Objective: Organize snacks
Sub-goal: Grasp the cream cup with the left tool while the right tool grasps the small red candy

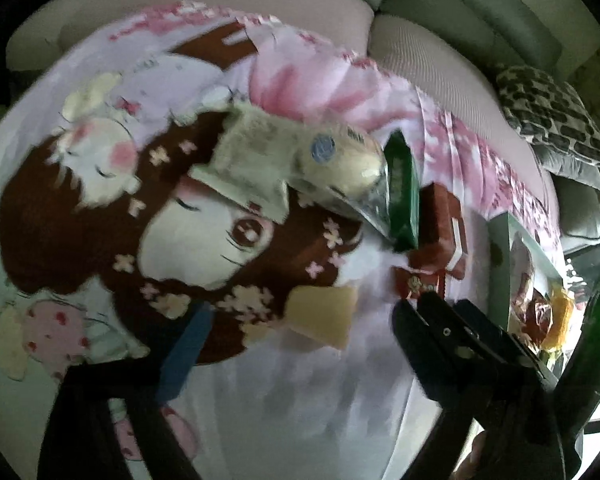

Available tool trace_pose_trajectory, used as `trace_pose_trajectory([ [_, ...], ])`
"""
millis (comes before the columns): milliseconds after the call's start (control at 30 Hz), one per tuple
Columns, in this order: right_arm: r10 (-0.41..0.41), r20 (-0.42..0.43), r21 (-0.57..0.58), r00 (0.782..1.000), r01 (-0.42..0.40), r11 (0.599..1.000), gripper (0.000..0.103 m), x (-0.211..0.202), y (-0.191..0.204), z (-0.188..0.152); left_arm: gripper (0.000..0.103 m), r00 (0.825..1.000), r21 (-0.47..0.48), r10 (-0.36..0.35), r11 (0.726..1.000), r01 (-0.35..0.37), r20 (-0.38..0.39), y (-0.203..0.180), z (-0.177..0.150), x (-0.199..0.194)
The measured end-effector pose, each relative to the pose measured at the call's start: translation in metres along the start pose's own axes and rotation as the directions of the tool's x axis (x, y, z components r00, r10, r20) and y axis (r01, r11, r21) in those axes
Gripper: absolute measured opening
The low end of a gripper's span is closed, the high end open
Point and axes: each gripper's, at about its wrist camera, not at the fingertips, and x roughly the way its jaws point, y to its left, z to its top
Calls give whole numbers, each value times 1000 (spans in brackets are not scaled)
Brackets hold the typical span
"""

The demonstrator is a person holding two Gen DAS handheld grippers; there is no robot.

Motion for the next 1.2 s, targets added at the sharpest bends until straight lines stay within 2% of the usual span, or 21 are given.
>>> trace_pose_trajectory([
  [67, -2, 1, -3, 1000, 2, 1000, 55, 1, 0, 0, 72, 1000, -7, -11, 1000, 11, -29, -1, 0, 9],
  [133, 3, 1, -1, 1000, -3, 1000, 55, 2, 1, 1, 68, 999, -12, -8, 1000, 7, -42, -1, -1, 16],
  [200, 8, 1, -2, 1000, -8, 1000, 55, 3, 2, 1, 58, 999, -16, -2, 1000, 2, -39, 0, 0, 16],
  [267, 18, 1, -3, 1000, -18, 1000, 55, 4, 3, 2, 49, 999, -25, -29, 999, 28, -33, 1, 0, 14],
  [367, 28, 1, -7, 1000, -28, 1000, 54, 5, 6, 3, 40, 998, -12, -44, 999, 44, -42, -2, -1, 16],
  [667, 32, 4, -39, 999, -32, 999, 47, 11, 13, 5, 40, 998, -30, -42, 999, 41, -35, 4, 1, 15],
  [767, 32, 3, -45, 999, -32, 998, 47, 14, 15, 6, 40, 1000, -49, -18, 999, 17, -24, 13, 3, 12],
  [1000, 16, 1, -69, 1000, -16, 997, 47, 16, 20, 6, 40, 1000, -74, -13, 997, 11, -19, 23, 3, 9],
  [1100, 22, 3, -76, 1000, -21, 997, 37, 17, 23, 6, 40, 1000, -70, -8, 998, 6, -19, 23, 2, 8],
  [1167, 26, 3, -80, 1000, -25, 996, 36, 17, 23, 5, 40, 1000, -68, -6, 998, 4, -20, 23, 2, 8],
  [1200, 28, 3, -85, 1000, -28, 996, 31, 18, 24, 5, 40, 1000, -67, -4, 998, 3, -21, 23, 1, 8],
])
